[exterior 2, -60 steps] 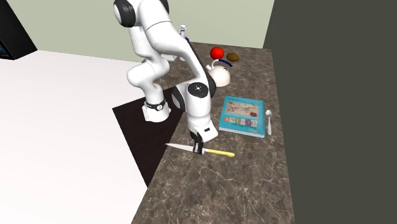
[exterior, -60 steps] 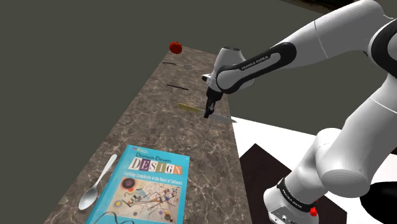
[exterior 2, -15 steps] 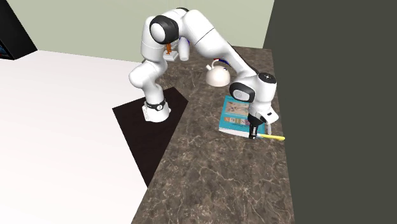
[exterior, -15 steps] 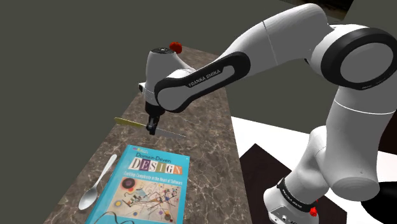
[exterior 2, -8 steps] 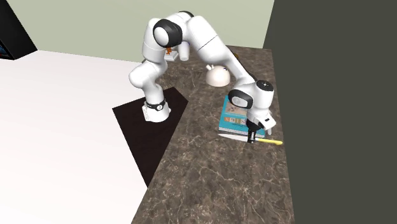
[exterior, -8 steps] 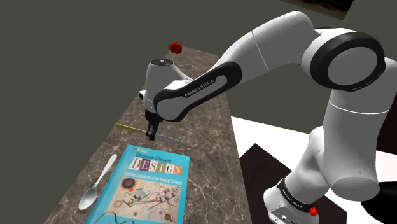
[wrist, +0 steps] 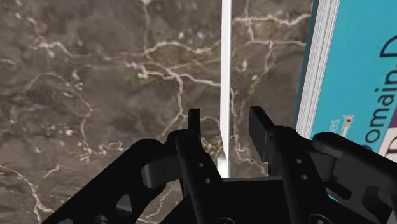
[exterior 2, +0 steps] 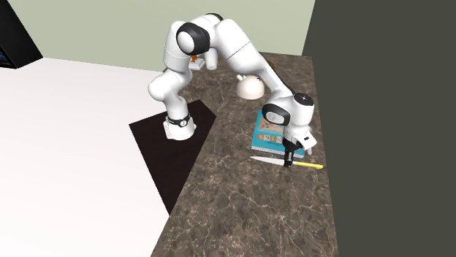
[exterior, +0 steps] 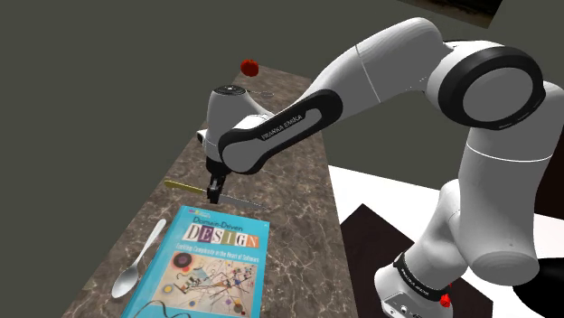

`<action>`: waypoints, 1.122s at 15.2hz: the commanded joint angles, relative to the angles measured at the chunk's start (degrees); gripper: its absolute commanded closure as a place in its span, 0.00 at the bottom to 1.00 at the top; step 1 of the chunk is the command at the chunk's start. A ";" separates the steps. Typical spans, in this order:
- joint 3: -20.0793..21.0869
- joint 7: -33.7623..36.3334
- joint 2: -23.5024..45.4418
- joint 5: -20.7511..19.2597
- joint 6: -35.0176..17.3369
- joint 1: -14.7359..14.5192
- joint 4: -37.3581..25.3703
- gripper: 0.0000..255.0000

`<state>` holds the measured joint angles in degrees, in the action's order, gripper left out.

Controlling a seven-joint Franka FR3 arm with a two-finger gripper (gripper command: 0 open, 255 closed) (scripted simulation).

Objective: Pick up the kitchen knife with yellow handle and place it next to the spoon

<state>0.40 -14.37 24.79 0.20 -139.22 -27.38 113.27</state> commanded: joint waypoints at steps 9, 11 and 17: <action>0.00 -0.02 -4.94 0.02 5.74 0.03 -0.81 0.00; 0.00 -0.02 -4.95 0.03 5.74 0.03 -0.80 0.00; 0.00 -0.02 -4.94 0.03 5.74 0.02 -0.81 0.00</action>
